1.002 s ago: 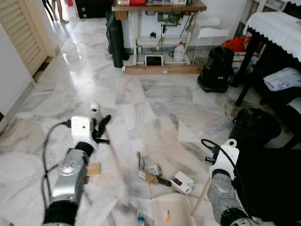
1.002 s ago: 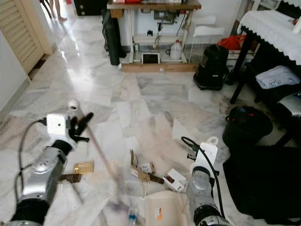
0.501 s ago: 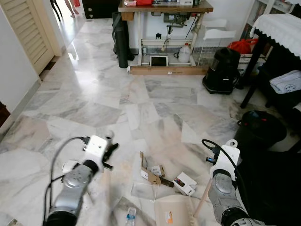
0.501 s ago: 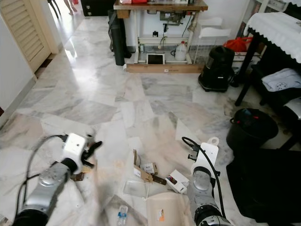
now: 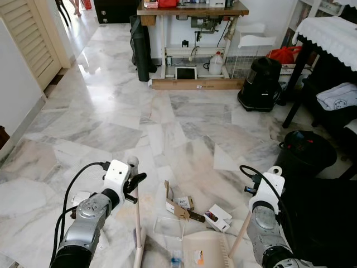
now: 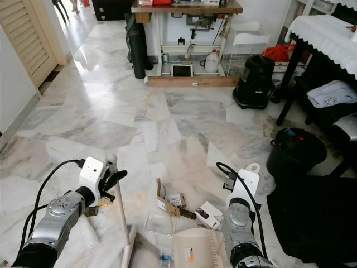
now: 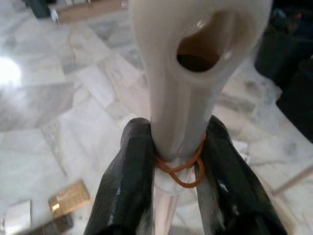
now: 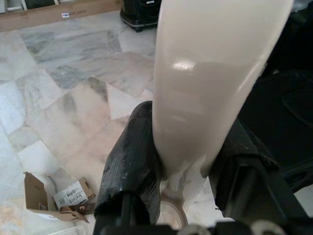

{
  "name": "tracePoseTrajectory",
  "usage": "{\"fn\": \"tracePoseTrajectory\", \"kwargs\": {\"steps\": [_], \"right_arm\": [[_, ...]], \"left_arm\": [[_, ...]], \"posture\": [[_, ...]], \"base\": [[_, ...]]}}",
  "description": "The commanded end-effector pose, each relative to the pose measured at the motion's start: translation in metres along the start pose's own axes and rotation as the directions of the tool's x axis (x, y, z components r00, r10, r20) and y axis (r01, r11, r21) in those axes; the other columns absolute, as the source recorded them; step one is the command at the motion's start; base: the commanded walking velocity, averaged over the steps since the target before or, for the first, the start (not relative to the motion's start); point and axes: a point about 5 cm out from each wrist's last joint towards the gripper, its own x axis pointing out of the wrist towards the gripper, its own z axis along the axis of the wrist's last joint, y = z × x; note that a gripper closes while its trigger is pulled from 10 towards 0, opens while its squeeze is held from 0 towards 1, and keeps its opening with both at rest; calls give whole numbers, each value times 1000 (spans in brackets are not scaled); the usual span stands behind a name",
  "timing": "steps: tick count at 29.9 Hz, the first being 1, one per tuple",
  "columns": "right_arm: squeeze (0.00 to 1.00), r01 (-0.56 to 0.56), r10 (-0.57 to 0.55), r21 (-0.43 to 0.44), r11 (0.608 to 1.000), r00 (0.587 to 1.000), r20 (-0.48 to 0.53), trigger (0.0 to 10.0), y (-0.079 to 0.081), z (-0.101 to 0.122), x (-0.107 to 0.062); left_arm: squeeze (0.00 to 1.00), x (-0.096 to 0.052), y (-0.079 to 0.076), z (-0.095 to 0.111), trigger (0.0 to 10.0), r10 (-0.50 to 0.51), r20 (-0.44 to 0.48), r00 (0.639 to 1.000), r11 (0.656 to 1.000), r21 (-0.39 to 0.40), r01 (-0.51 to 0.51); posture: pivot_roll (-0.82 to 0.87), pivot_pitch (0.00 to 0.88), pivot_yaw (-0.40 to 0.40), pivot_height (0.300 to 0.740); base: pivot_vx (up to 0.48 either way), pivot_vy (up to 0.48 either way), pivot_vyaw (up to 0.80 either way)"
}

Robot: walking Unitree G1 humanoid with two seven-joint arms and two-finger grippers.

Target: Sweep floor

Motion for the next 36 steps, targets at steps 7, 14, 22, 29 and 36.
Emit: {"fn": "tracePoseTrajectory", "kwargs": {"steps": [7,14,22,29,36], "right_arm": [[0,6,-27,-240,971,996,-84,10000,-5,-20,-5],[0,18,-45,-231,973,993,-111,10000,-6,-22,-5],[0,30,-59,-233,972,991,-118,10000,-6,-22,-4],[0,12,-29,-134,991,992,-124,10000,-1,-16,-2],[0,-3,-5,-61,998,990,-138,10000,3,-15,-2]], "left_arm": [[0,-1,-7,-8,10000,-57,-106,993,991,-123,43],[0,8,-6,-3,10000,-49,-91,995,947,-319,18],[0,17,-9,5,10000,-80,-123,989,928,-372,29],[0,25,-8,18,10000,-85,-44,995,899,-434,58],[0,31,-4,37,10000,-75,79,994,837,-537,106]], "posture": [[48,0,14,740],[42,0,14,740],[34,0,20,740],[13,0,27,740],[9,0,28,740]], "base": [[0,0,0],[0,0,0],[0,0,0],[0,0,0],[0,0,0]]}}
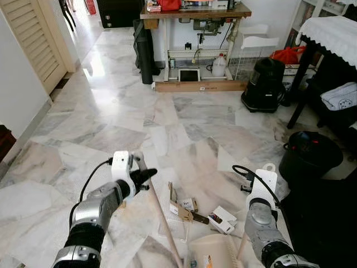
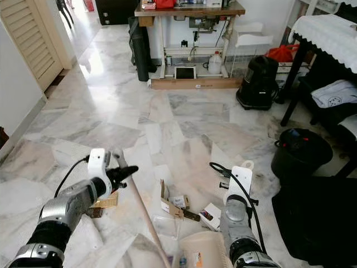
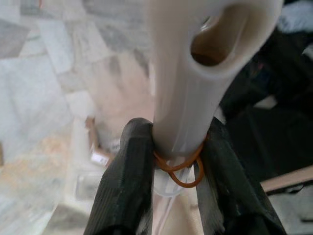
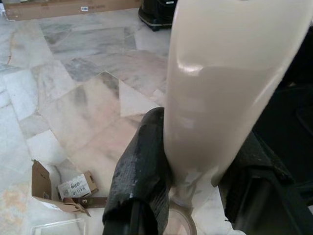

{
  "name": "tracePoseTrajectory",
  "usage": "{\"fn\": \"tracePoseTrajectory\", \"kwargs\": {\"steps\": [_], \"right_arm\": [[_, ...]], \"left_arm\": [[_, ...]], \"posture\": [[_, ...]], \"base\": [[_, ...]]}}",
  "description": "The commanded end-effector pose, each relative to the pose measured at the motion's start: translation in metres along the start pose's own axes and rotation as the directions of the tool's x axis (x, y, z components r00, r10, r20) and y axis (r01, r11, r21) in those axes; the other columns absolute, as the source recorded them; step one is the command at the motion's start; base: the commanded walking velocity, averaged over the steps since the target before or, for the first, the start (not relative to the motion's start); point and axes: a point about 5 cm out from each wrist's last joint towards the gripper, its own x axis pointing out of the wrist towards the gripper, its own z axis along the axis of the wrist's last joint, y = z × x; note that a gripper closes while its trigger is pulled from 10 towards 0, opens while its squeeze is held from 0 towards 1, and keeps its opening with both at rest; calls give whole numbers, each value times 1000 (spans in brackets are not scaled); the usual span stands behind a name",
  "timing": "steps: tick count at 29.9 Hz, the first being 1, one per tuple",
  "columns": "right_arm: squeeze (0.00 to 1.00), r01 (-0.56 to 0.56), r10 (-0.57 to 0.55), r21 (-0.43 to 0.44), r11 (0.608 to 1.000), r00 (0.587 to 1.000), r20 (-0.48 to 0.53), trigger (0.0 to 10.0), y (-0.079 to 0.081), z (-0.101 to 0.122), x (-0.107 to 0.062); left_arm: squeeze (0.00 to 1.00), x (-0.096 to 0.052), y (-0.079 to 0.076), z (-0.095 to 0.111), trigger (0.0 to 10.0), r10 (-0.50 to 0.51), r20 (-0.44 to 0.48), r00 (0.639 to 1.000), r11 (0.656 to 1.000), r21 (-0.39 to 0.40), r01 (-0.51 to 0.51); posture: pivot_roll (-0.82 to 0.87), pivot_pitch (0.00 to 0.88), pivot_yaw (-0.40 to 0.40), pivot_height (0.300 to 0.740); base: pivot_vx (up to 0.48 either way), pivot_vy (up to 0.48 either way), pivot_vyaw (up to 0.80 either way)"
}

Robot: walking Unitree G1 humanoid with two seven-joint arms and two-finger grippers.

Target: Sweep floor

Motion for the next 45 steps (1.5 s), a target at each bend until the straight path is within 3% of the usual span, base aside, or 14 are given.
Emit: {"fn": "tracePoseTrajectory", "kwargs": {"steps": [1,9,14,16,18,19,22,23,28,31,39,41,45], "right_arm": [[0,6,-3,20,1000,994,-112,10000,0,-20,-5],[0,7,-2,38,999,992,-130,10000,-1,-21,-5],[0,5,2,47,999,991,-135,10000,-1,-22,-5],[0,2,5,54,999,991,-137,10000,-1,-22,-5],[0,5,5,69,998,989,-145,10000,-2,-23,-5],[0,5,5,69,998,989,-145,10000,-2,-23,-5],[0,9,4,86,996,988,-156,10000,-3,-25,-6],[0,9,4,86,996,988,-156,10000,-3,-25,-6],[0,4,13,102,995,987,-162,10000,-3,-27,-6],[0,1,17,109,994,986,-164,10000,-3,-27,-6],[0,-9,30,128,992,987,-161,10000,-2,-26,-6],[0,-32,55,181,983,990,-129,10000,-3,-21,-4],[0,-65,88,239,969,992,-87,10000,-3,-16,-3]], "left_arm": [[0,3,-7,10,10000,-66,67,996,993,-90,72],[0,3,-9,19,10000,-86,109,990,988,-121,99],[0,2,-9,26,10000,-80,142,987,992,-83,93],[0,-1,-10,37,10000,-76,208,975,994,-58,89],[0,-7,-12,54,10000,-66,296,953,998,36,58],[0,-7,-12,54,10000,-66,296,953,998,36,58],[0,-23,-19,84,10000,-67,479,875,992,124,8],[0,-23,-19,84,10000,-67,479,875,992,124,8],[0,-42,-30,109,10000,-88,626,775,963,254,-96],[0,-45,-33,112,10000,-95,650,754,945,297,-137],[0,-44,-33,105,10000,-90,639,764,906,371,-203],[0,-43,-32,97,10000,-98,620,778,870,433,-235],[0,-41,-30,88,10000,-98,600,794,842,475,-255]], "posture": [[9,0,28,740],[16,0,27,740],[21,0,26,740],[22,0,26,740],[27,0,27,740],[27,0,27,740],[31,0,29,740],[31,0,29,740],[43,0,28,740],[44,0,29,740],[42,0,30,740],[41,0,31,740],[40,0,31,740]], "base": [[0,0,0],[0,0,0],[0,0,0],[0,0,0],[0,0,0],[0,0,0],[0,0,0],[0,0,0],[0,0,0],[0,0,0],[0,0,0],[0,0,0],[0,0,0]]}}
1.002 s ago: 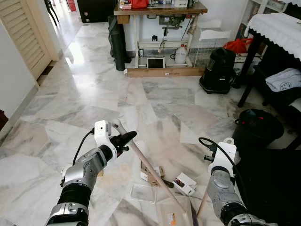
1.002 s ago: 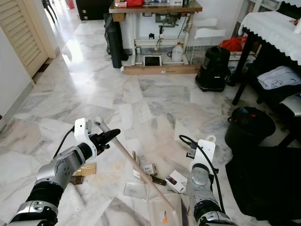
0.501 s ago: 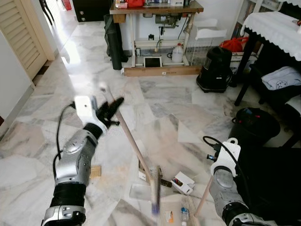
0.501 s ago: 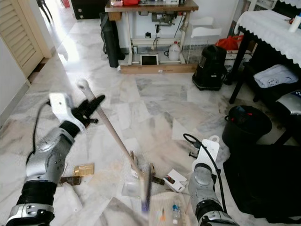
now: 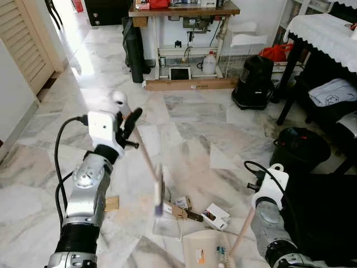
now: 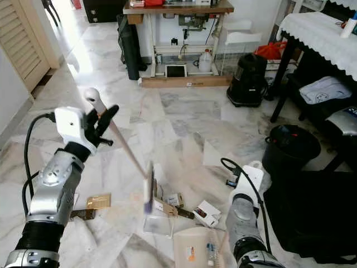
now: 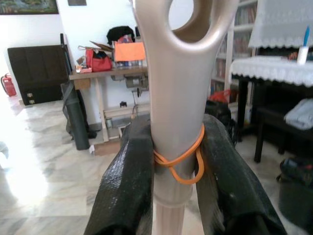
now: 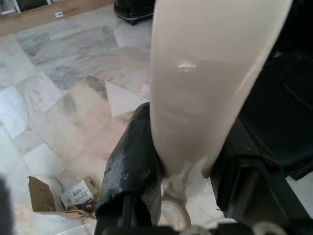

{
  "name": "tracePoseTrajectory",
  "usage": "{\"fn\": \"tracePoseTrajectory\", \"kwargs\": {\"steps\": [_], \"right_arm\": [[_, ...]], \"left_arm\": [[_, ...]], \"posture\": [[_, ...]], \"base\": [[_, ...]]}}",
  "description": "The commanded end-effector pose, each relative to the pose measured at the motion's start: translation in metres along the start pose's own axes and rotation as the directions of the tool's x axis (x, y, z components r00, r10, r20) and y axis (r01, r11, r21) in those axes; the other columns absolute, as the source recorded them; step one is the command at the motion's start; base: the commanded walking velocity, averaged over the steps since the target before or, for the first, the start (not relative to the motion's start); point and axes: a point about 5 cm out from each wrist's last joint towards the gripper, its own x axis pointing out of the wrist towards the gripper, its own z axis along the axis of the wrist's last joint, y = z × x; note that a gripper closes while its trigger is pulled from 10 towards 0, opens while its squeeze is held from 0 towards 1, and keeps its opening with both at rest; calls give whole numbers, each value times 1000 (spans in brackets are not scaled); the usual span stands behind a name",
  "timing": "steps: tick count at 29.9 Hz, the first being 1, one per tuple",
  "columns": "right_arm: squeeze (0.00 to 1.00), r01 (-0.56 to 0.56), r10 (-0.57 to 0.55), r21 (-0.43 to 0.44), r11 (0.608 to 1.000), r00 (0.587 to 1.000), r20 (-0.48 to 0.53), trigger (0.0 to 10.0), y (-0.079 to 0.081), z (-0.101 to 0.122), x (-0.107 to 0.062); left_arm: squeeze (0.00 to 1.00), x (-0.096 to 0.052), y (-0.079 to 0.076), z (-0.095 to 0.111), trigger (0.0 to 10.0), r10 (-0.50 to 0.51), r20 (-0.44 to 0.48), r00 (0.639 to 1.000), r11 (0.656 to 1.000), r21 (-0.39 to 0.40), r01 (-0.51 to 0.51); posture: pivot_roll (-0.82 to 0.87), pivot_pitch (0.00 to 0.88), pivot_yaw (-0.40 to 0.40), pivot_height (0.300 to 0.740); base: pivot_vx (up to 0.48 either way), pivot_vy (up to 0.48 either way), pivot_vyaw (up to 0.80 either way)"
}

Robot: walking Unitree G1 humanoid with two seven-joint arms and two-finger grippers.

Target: Sweep floor

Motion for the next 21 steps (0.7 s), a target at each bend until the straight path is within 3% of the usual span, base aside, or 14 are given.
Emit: {"fn": "tracePoseTrajectory", "kwargs": {"steps": [1,13,21], "right_arm": [[0,-39,46,91,995,996,-78,10000,7,-18,-7],[0,-100,102,149,984,995,-9,10000,8,-7,-5],[0,-107,105,154,982,994,21,10000,2,-2,-4]], "left_arm": [[0,0,0,4,10000,-10,34,999,998,61,8],[0,-19,-9,-31,10000,-12,-65,998,995,94,18],[0,-22,-15,-39,10000,-23,-80,997,995,94,30]], "posture": [[40,0,31,740],[34,0,28,740],[37,0,21,740]], "base": [[0,0,0],[0,0,0],[0,0,0]]}}
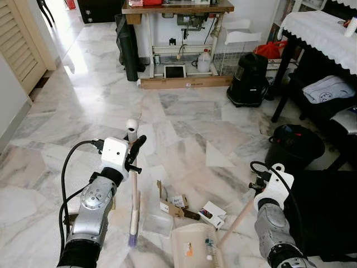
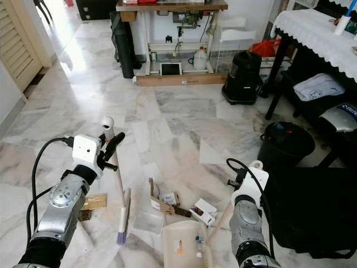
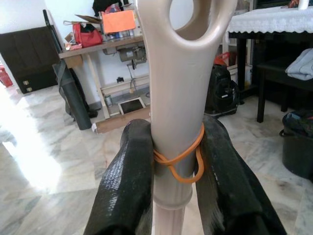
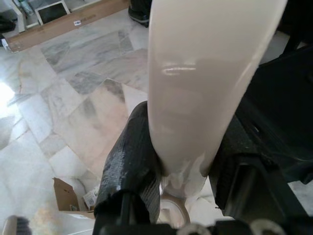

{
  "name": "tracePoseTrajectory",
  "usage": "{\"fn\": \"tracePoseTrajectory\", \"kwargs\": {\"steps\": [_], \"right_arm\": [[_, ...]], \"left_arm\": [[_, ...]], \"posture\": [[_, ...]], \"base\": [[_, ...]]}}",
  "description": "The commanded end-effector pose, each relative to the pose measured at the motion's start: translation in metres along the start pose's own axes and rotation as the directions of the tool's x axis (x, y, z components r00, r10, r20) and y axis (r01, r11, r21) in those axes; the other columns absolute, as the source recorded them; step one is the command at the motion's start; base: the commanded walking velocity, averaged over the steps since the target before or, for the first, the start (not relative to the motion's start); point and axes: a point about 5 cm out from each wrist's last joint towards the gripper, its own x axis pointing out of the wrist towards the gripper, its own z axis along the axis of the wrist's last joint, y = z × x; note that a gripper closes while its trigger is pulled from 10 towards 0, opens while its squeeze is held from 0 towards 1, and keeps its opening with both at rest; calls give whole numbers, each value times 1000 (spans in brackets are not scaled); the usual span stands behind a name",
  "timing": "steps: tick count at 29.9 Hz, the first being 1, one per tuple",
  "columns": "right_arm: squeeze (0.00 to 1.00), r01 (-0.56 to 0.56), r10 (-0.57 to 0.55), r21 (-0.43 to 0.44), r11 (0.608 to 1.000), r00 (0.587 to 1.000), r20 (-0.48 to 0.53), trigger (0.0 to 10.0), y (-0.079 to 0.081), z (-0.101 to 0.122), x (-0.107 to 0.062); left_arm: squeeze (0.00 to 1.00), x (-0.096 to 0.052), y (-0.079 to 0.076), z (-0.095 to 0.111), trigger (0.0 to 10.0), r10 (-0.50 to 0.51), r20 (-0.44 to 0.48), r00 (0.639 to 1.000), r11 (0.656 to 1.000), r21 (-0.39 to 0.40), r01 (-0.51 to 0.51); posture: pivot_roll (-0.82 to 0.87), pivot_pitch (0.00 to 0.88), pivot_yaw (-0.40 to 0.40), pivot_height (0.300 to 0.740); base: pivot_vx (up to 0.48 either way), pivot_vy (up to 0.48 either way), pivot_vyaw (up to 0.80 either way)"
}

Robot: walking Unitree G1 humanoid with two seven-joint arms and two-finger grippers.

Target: Sweep floor

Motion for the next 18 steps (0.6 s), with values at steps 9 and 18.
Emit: {"fn": "tracePoseTrajectory", "kwargs": {"steps": [9,18], "right_arm": [[0,-4,2,86,996,1000,29,10000,-6,6,0],[0,-42,30,129,991,995,91,10000,3,17,1]], "left_arm": [[0,4,-6,0,10000,-10,20,1000,1000,4,10],[0,3,-11,-3,10000,-13,23,1000,1000,-4,13]], "posture": [[25,0,20,740],[31,0,23,740]], "base": [[0,0,0],[0,0,0]]}}
